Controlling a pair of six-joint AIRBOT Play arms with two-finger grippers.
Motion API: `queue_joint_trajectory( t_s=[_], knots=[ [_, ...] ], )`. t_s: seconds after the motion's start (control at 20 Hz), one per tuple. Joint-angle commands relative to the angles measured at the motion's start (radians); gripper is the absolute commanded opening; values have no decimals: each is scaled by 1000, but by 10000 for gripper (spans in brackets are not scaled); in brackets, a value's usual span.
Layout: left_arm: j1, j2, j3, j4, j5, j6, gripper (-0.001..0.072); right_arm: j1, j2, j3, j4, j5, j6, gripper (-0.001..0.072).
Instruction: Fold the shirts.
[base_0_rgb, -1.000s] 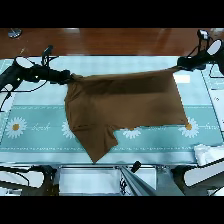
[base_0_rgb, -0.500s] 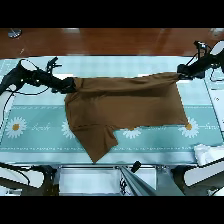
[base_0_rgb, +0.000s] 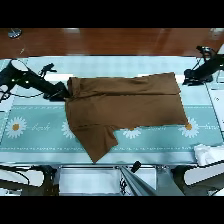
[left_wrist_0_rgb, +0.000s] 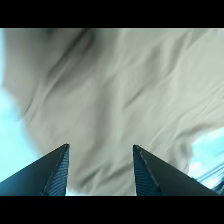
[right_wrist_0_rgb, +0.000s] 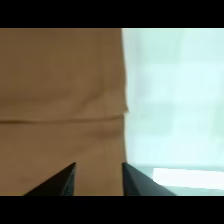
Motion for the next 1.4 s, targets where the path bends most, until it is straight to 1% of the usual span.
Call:
queue_joint_trajectory(
  t_s=[0.0, 0.05, 0.1, 0.15, 0.25, 0.35, 0.4, 0.5, 0.6, 0.75, 0.95, 1.0, 1.05, 1.1, 1.15, 1.2, 1.25, 1.35],
  knots=[
    [53, 130, -89, 144, -67, -25, 466, -95, 55, -22, -5, 130, -7, 468],
    [66, 187, -157, 143, -52, -22, 487, -126, 80, -53, 15, 126, -8, 486],
    [68, 236, -229, 142, -43, -23, 604, -154, 110, -93, 34, 108, -10, 486],
    [63, 282, -311, 135, -42, -22, 630, -174, 137, -130, 46, 84, -11, 486],
    [52, 360, -468, 132, -12, -23, 630, -191, 189, -202, 63, 41, -21, 484],
    [51, 425, -608, 102, 39, -22, 630, -191, 216, -240, 89, 28, -31, 483],
    [51, 451, -663, 72, 62, -21, 630, -191, 220, -246, 115, 29, -40, 483],
    [51, 484, -755, -27, 110, 11, 630, -190, 221, -246, 159, 30, -46, 483],
    [41, 485, -813, -108, 156, 31, 629, -190, 221, -246, 173, 34, -49, 483],
    [-16, 483, -848, -159, 232, 30, 629, -190, 221, -246, 175, 41, -49, 483],
    [-140, 482, -852, -232, 362, -8, 623, -190, 222, -246, 175, 41, -49, 483],
    [-174, 481, -852, -253, 404, -18, 557, -190, 222, -246, 175, 41, -49, 483],
    [-203, 478, -852, -264, 442, -37, 452, -190, 222, -246, 175, 41, -49, 483],
    [-233, 472, -852, -272, 481, -53, 328, -190, 222, -246, 175, 41, -49, 483],
    [-259, 468, -852, -286, 512, -52, 214, -190, 222, -246, 175, 41, -48, 483],
    [-281, 463, -852, -285, 529, -51, 75, -190, 222, -246, 175, 41, -48, 483],
    [-286, 459, -852, -285, 529, -40, 28, -190, 222, -246, 174, 42, -48, 483],
    [-281, 459, -852, -281, 507, -22, 28, -191, 222, -246, 142, 42, -49, 484]
  ],
)
